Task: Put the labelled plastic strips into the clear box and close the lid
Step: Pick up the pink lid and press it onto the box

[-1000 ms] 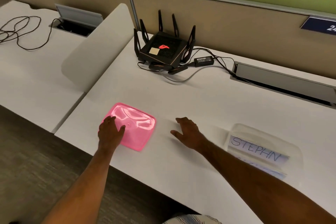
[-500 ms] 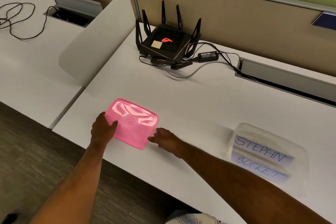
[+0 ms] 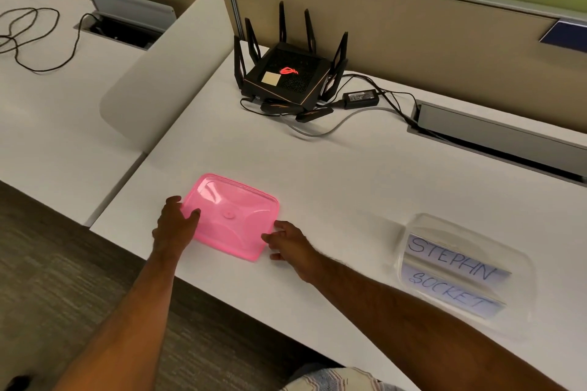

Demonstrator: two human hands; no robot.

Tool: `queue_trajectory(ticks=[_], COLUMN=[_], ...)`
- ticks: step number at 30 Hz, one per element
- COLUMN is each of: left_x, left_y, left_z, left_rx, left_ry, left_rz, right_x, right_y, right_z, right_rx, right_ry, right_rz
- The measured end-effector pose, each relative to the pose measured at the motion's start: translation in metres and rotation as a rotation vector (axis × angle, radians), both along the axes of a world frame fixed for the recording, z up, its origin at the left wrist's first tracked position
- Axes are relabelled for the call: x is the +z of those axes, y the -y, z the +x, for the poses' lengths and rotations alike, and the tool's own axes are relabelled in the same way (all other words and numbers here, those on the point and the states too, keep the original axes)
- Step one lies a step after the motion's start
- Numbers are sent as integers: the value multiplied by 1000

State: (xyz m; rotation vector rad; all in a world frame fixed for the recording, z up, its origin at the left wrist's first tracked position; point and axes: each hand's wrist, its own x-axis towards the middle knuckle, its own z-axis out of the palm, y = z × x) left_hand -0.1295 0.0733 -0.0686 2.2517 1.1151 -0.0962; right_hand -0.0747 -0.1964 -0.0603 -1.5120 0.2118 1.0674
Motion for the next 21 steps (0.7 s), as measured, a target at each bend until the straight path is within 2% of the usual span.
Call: queue_trajectory(ticks=[13, 21], left_x=[11, 24], left_y=[27, 39], left_z=[-22, -26], left_rx=[3, 1], left_ry=[44, 282], left_rz=[25, -29], right_x=[-2, 15], right_y=[19, 50], right_z=[-15, -17], right_rx=[-208, -313], right_ry=[105, 139], right_rz=[65, 109])
